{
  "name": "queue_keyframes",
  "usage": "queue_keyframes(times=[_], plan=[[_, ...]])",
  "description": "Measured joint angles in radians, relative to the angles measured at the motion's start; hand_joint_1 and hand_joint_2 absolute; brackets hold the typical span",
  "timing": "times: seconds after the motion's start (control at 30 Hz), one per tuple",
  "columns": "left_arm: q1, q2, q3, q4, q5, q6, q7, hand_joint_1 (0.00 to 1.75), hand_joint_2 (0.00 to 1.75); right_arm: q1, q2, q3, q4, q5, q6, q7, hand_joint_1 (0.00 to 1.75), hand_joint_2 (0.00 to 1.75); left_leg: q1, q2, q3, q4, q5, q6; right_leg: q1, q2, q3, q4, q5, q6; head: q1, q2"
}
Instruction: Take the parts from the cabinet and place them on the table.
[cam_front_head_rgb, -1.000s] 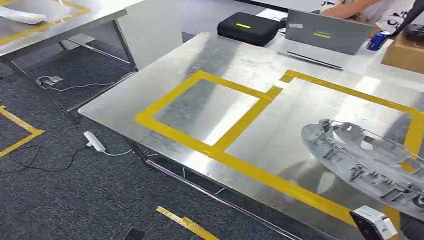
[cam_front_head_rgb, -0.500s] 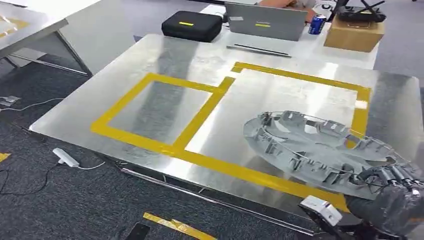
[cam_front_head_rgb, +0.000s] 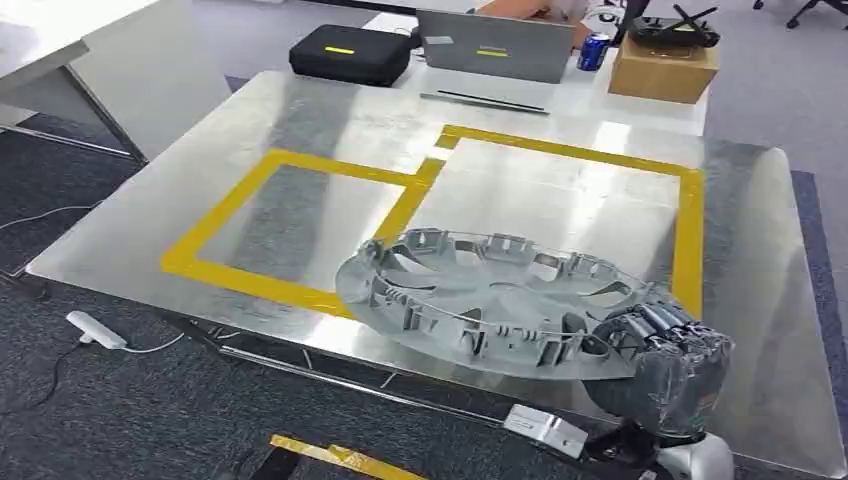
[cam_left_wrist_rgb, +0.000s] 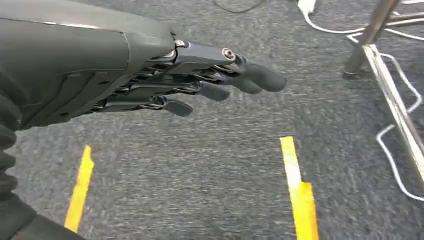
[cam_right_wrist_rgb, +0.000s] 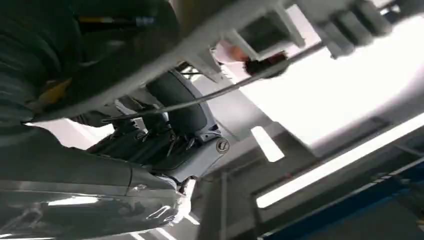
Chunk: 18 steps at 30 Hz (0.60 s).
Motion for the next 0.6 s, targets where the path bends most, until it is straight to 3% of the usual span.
queue_keyframes(times=[0.07, 0.1, 0.13, 0.17, 0.23, 0.27, 0.3, 0.4, 0.43, 0.5, 0.57, 0.6], plan=[[0.001, 0.001, -0.002, 0.0, -0.002, -0.002, 0.004, 0.0, 1.75, -0.019, -0.005, 0.026, 0.01, 0.006, -0.001, -0.002, 1.75, 1.75, -0.001, 0.008, -0.001, 0.001, 0.0, 0.0, 0.0, -0.005, -0.07, 0.157, -0.062, 0.006, -0.001, 0.0], [0.001, 0.002, -0.002, 0.0, -0.003, -0.003, 0.006, 0.0, 1.75, -0.033, -0.009, 0.04, 0.017, 0.008, -0.001, -0.002, 1.75, 1.75, -0.002, 0.012, 0.0, 0.001, 0.0, 0.001, -0.001, -0.006, -0.085, 0.189, -0.064, 0.008, -0.001, 0.0], [0.001, 0.003, -0.004, 0.0, -0.004, -0.004, 0.006, 0.0, 1.75, -0.044, -0.011, 0.046, 0.021, 0.009, -0.001, -0.002, 1.75, 1.75, -0.002, 0.014, 0.0, 0.001, 0.0, 0.0, -0.001, -0.006, -0.075, 0.172, -0.043, 0.009, -0.002, 0.0], [0.0, 0.004, -0.006, 0.0, -0.005, -0.005, 0.006, 0.0, 1.75, -0.053, -0.015, 0.057, 0.029, 0.012, -0.001, -0.002, 1.75, 1.75, -0.002, 0.015, 0.001, 0.001, -0.001, 0.0, -0.001, -0.007, -0.047, 0.118, -0.007, 0.008, -0.001, 0.0], [-0.002, 0.003, -0.01, 0.0, -0.007, -0.005, 0.006, 0.0, 1.75, -0.069, -0.022, 0.073, 0.037, 0.012, -0.001, -0.001, 1.75, 1.75, -0.002, 0.015, 0.004, 0.002, -0.003, -0.004, -0.001, -0.017, 0.049, -0.064, 0.075, 0.003, 0.0, 0.0], [-0.002, 0.004, -0.013, 0.0, -0.007, -0.005, 0.006, 0.0, 1.75, -0.078, -0.026, 0.077, 0.041, 0.012, -0.001, -0.001, 1.75, 1.75, -0.006, 0.015, 0.002, 0.002, -0.004, -0.009, 0.002, -0.027, 0.072, -0.108, 0.062, -0.001, -0.001, 0.0], [-0.002, 0.005, -0.014, 0.0, -0.008, -0.006, 0.006, 0.0, 1.75, -0.092, -0.027, 0.081, 0.043, 0.011, -0.001, 0.0, 1.75, 1.75, -0.011, 0.015, -0.005, 0.009, -0.004, -0.014, 0.004, -0.024, 0.084, -0.128, 0.06, -0.005, 0.0, 0.0], [-0.004, 0.006, -0.023, 0.0, -0.017, -0.011, 0.007, 0.0, 1.75, -0.126, -0.035, 0.098, 0.055, 0.01, 0.003, 0.009, 1.75, 1.75, -0.01, 0.021, -0.007, 0.008, 0.0, -0.024, 0.005, -0.016, 0.075, -0.121, 0.063, -0.018, -0.003, 0.0], [-0.006, 0.006, -0.026, 0.0, -0.018, -0.013, 0.008, 0.0, 1.75, -0.141, -0.035, 0.102, 0.06, 0.01, 0.003, 0.01, 1.75, 1.75, -0.007, 0.019, -0.01, 0.014, -0.011, -0.031, -0.002, -0.017, 0.078, -0.129, 0.069, -0.028, -0.005, 0.0], [-0.01, 0.006, -0.028, 0.0, -0.018, -0.014, 0.008, 0.0, 1.75, -0.165, -0.037, 0.109, 0.068, 0.015, 0.005, 0.017, 1.75, 1.75, -0.006, 0.012, -0.045, 0.094, -0.068, -0.038, -0.001, -0.016, 0.078, -0.129, 0.069, -0.039, -0.011, 0.0], [-0.009, 0.006, -0.031, 0.0, -0.019, -0.016, 0.013, 0.0, 1.75, -0.186, -0.037, 0.114, 0.079, 0.03, 0.01, 0.032, 1.75, 1.75, -0.004, 0.012, -0.119, 0.258, -0.14, -0.043, 0.001, -0.015, 0.077, -0.128, 0.069, -0.043, -0.01, 0.0], [-0.008, 0.006, -0.033, 0.0, -0.02, -0.018, 0.017, 0.0, 1.75, -0.199, -0.037, 0.115, 0.088, 0.036, 0.016, 0.042, 1.75, 1.75, -0.004, 0.011, -0.146, 0.313, -0.152, -0.044, 0.001, -0.013, 0.077, -0.128, 0.069, -0.043, -0.011, 0.0]])
